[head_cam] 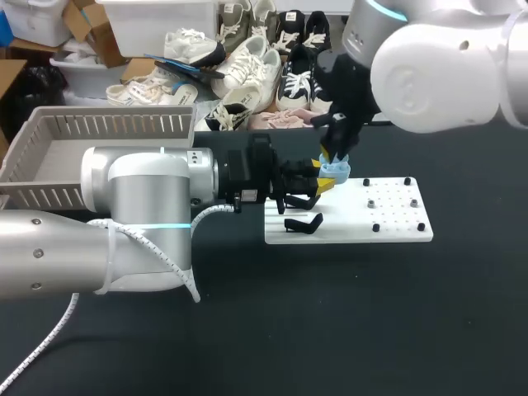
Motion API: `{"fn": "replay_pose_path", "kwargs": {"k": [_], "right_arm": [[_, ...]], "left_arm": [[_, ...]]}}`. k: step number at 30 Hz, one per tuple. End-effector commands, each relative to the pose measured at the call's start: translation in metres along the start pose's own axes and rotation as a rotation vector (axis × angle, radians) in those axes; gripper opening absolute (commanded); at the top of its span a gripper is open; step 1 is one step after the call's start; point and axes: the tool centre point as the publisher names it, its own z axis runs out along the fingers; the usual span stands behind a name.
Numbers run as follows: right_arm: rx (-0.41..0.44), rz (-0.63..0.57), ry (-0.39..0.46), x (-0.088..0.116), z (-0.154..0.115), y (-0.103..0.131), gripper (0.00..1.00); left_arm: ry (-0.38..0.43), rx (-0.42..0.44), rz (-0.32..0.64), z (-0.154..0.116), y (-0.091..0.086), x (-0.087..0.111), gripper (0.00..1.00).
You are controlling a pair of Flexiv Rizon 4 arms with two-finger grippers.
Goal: Pick up each earbud case from the left stands, insert the matching earbuds, close the lid, and place the case in the box.
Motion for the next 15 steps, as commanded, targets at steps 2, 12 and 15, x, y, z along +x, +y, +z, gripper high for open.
{"fn": "replay_pose_path", "kwargs": {"k": [2,12,15], "right_arm": [[-0.003,-0.002,0.010,-0.0029,0.0027,0.0007,0.00],[-0.005,0.006,0.014,-0.0050,0.0049,-0.0008,0.00],[-0.005,0.007,0.015,-0.0053,0.0050,-0.0010,0.00]], "left_arm": [[-0.002,-0.003,0.001,-0.0006,-0.0014,0.0002,0.00],[-0.002,-0.003,0.001,-0.0006,-0.0014,0.0002,0.00],[-0.002,-0.003,0.001,-0.0006,-0.0014,0.0002,0.00]]}}
